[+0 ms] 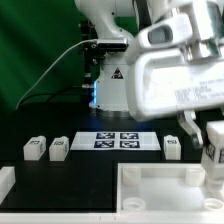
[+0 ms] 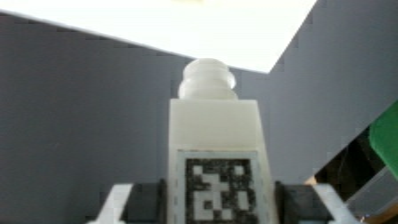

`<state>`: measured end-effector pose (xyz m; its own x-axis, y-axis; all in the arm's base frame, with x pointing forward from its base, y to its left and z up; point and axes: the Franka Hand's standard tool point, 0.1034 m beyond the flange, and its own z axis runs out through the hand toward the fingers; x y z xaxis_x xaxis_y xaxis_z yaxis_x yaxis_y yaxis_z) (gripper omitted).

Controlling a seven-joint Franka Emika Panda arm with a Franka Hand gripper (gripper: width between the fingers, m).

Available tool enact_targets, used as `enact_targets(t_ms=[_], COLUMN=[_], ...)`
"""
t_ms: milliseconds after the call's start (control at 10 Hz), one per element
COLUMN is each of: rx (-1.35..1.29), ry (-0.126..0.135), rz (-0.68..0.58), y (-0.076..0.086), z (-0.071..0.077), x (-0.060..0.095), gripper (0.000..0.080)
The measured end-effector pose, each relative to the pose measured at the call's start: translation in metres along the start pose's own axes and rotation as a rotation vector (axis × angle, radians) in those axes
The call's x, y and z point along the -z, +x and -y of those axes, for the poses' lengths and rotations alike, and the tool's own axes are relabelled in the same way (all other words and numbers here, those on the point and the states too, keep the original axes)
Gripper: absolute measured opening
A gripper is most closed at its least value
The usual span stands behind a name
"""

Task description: Assemble one leg

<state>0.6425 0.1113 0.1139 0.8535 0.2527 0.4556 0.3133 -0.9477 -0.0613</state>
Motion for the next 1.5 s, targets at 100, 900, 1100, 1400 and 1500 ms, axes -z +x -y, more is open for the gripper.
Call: enact_targets(t_ms=[100,900,1100,1400,1500], rx=[0.001,0.017,0.01,0.008,0.007], ry=[0.0,-0.01,-0.015,-0.022,-0.03], rz=[0.004,-0.02,-0.029,-0.057,-0.084], y=[-0.009,-0.03,-0.035,-0.036,-0.035], z=[0.001,0.012,0.007,0.009,0.008], x=[-0.007,-0.014,-0.021,-0.027,-0.028], gripper=[0.0291,0.0291,0.0291,0.0291,0.0291])
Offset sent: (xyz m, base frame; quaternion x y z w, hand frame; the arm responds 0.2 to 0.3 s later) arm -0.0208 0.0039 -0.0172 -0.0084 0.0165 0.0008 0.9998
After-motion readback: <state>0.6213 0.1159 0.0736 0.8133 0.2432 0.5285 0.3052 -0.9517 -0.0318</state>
